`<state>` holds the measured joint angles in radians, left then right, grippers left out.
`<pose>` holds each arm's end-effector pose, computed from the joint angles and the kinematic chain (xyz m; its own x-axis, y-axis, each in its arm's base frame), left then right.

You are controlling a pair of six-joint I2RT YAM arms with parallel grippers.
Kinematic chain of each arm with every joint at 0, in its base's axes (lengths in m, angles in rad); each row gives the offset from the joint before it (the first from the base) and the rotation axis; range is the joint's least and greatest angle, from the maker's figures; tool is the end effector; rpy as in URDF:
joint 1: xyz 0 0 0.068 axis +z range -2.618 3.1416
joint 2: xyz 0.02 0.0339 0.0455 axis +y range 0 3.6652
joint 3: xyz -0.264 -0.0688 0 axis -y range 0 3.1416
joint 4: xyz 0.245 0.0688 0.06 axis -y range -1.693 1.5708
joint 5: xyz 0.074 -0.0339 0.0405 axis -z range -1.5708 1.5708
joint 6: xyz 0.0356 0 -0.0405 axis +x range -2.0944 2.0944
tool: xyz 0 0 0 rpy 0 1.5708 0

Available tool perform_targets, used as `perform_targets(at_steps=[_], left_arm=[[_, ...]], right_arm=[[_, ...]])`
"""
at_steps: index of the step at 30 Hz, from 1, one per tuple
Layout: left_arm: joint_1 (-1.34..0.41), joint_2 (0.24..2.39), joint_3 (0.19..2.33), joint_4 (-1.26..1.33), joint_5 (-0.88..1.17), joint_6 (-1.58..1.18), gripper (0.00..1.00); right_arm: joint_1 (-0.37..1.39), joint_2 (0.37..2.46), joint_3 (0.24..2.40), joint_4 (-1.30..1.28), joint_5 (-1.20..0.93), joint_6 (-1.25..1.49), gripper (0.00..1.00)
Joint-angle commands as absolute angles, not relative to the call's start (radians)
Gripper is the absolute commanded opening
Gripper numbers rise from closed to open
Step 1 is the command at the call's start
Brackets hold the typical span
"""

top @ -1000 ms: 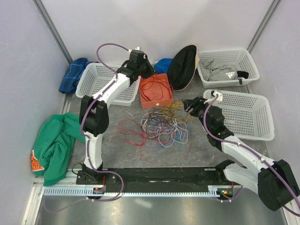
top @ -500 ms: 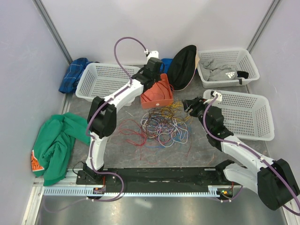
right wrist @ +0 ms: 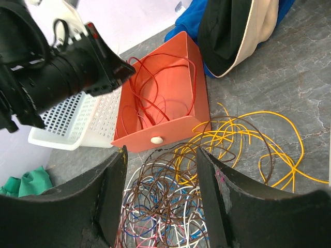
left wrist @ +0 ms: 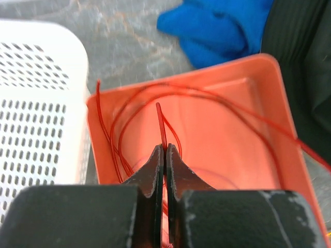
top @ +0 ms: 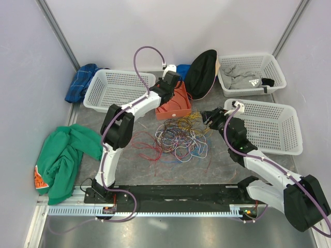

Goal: Untangle the cables

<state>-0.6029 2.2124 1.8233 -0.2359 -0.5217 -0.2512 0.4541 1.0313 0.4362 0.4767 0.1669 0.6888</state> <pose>0.4322 -0.2760 0.2262 -0.5063 0.0869 -0.8580 0.0339 0.9961 0.0809 0.2086 0.0952 0.2395 -0.2627 0.5692 -0.7791 -0.1520 0.7729 0.6160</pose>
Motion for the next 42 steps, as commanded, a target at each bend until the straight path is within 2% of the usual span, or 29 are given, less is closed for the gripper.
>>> perform_targets(at_steps=[1, 3, 4, 7, 10, 14, 20, 25, 29, 36, 42], left_arm=[[-0.612, 2.165, 1.784, -0.213, -0.512, -0.273, 0.02], [-0.612, 2.146, 1.770, -0.215, -0.492, -0.285, 0.12], [-0.612, 2.128, 1.767, -0.215, -0.488, -0.287, 0.31], [-0.612, 2.097, 1.773, -0.224, -0.497, -0.287, 0.57], [-0.612, 2.068, 1.793, -0.236, -0.512, -0.284, 0.68], [-0.615, 1.996, 1.816, -0.238, -0.502, -0.296, 0.72], [-0.666, 1.951, 1.825, -0.236, -0.491, -0.321, 0.72], [-0.696, 1.971, 1.819, -0.233, -0.361, -0.394, 0.56], [-0.709, 1.925, 1.761, -0.241, -0.314, -0.477, 0.53], [-0.742, 1.562, 1.386, -0.226, -0.319, -0.543, 0.68], [-0.813, 1.286, 1.100, -0.242, -0.295, -0.600, 0.68]], right_arm=[[0.456, 1.048, 0.440, 0.528, 0.144, 0.703, 0.63], [0.456, 1.049, 0.440, 0.532, 0.141, 0.706, 0.63], [0.456, 1.049, 0.442, 0.531, 0.140, 0.707, 0.63], [0.456, 1.046, 0.443, 0.531, 0.140, 0.706, 0.63], [0.456, 1.035, 0.446, 0.525, 0.144, 0.703, 0.63], [0.456, 1.023, 0.445, 0.517, 0.150, 0.699, 0.63], [0.456, 1.009, 0.445, 0.511, 0.153, 0.698, 0.63], [0.456, 1.009, 0.440, 0.502, 0.173, 0.690, 0.63], [0.456, 1.015, 0.443, 0.491, 0.169, 0.687, 0.62], [0.456, 1.015, 0.463, 0.437, 0.100, 0.649, 0.63], [0.457, 1.089, 0.483, 0.433, 0.034, 0.710, 0.63]])
